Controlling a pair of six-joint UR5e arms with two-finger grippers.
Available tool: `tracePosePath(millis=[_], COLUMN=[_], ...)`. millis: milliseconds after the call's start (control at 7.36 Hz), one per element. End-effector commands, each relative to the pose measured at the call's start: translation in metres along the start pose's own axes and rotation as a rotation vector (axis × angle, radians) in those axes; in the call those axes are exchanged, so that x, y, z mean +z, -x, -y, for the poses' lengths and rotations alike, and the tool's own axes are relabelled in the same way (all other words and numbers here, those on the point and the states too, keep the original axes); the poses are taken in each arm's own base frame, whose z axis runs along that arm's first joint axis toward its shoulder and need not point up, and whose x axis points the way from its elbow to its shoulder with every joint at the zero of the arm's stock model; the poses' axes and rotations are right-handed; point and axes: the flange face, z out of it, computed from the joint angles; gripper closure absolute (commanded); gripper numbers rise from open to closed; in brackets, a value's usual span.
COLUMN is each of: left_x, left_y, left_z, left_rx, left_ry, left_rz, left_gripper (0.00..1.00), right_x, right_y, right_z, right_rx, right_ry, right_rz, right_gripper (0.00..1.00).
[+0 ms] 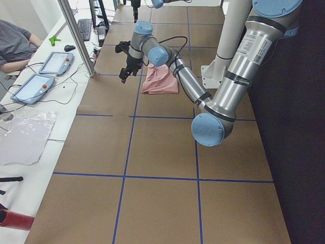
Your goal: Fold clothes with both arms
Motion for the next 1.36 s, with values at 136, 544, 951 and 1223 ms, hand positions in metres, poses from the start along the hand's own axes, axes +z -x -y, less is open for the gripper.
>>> tracePosePath(millis=[136,544,951,1223], left_x=[-0.012,0.027,0.068,0.064], left_y=[0.145,0.269,0.269,0.258], left_z=[-0.120,-0.204,-0.308,-0.330], left_rx=[0.025,-0.223,-0.436,-0.456], left_ry=[0.117,0.249,0.288,0.288], left_rz=[0.060,0.108,-0.209,-0.232], left_gripper=[0.00,0.00,0.00,0.00], right_x=[0.043,0.072,0.076,0.075], right_y=[-0.221,-0.286,-0.286,-0.285], right_z=[-0.151,-0.249,-0.285,-0.288], right_rx=[0.042,0.145,0.202,0.202], right_ry=[0.157,0.157,0.168,0.168], right_rz=[-0.037,-0.018,0.105,0.106], right_gripper=[0.00,0.00,0.00,0.00])
